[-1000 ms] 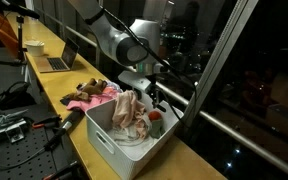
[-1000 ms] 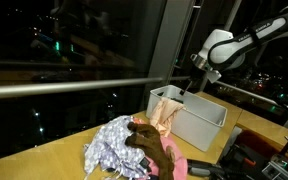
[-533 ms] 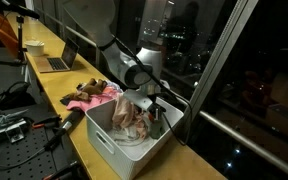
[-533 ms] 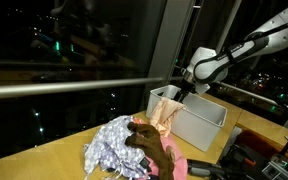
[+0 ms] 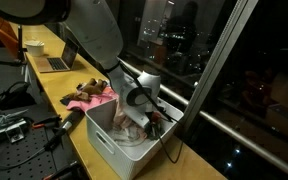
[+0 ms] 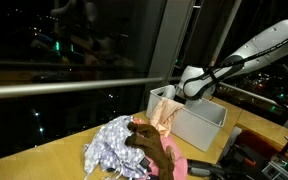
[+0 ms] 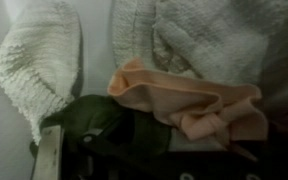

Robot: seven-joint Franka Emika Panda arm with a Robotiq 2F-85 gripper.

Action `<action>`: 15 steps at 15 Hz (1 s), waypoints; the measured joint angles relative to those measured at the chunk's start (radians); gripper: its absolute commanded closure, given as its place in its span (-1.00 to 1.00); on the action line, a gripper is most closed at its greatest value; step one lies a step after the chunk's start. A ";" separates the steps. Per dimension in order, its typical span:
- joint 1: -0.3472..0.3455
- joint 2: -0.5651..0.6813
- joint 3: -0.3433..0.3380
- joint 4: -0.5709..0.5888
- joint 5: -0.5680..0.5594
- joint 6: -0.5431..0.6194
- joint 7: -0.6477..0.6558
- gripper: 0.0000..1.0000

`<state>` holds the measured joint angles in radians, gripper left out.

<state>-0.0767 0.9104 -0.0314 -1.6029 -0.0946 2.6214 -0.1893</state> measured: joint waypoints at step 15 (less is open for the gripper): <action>0.047 -0.171 0.048 -0.094 0.001 -0.046 0.065 1.00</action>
<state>-0.0298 0.7397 0.0168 -1.6971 -0.0934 2.5749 -0.1245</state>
